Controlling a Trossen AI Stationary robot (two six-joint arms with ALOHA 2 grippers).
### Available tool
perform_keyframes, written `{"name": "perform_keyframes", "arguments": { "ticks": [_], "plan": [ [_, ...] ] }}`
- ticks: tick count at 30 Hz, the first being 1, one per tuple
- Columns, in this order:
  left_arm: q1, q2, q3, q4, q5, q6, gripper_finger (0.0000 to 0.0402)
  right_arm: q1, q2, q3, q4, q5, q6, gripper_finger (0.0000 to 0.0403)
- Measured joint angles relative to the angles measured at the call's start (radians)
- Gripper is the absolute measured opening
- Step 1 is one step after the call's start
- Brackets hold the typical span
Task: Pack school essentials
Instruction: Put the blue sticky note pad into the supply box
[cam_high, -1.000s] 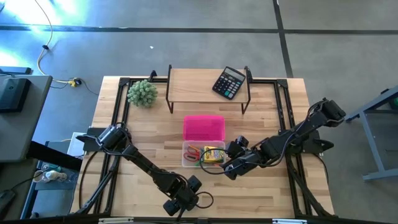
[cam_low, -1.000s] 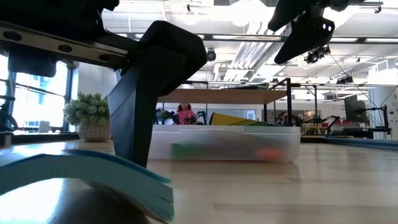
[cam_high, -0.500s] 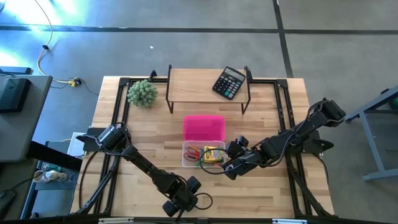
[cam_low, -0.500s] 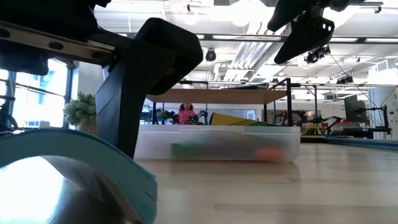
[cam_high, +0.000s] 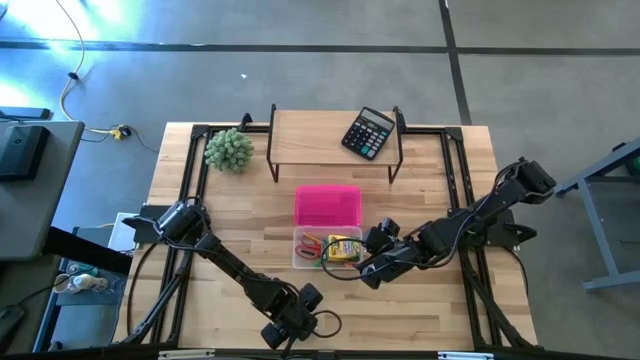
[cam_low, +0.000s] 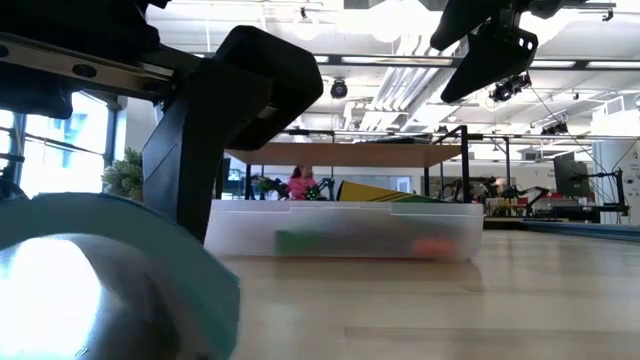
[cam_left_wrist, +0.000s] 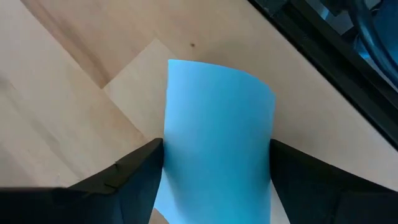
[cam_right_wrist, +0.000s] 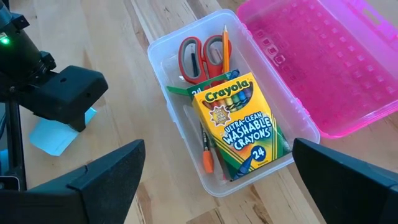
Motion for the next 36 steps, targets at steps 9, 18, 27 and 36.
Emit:
{"name": "perform_keyframes", "arguments": {
  "ticks": [9, 18, 27, 36],
  "plan": [
    [0.008, -0.01, -0.002, -0.014, -0.054, 0.001, 0.0266, 0.0, 0.0, 0.0, 0.0, 0.0, 0.0, 0.0397],
    [0.024, -0.048, -0.002, -0.041, -0.134, 0.012, 0.0266, 0.0, 0.0, 0.0, 0.0, -0.001, 0.0, 0.0397],
    [0.061, -0.109, 0.0, -0.092, -0.171, 0.012, 0.0266, 0.0, 0.0, 0.0, 0.0, -0.004, 0.0, 0.0397],
    [0.137, -0.164, 0.0, -0.17, -0.231, 0.023, 0.0266, 0.0, 0.0, 0.0, 0.0, -0.003, 0.0, 0.0397]
  ]
}}
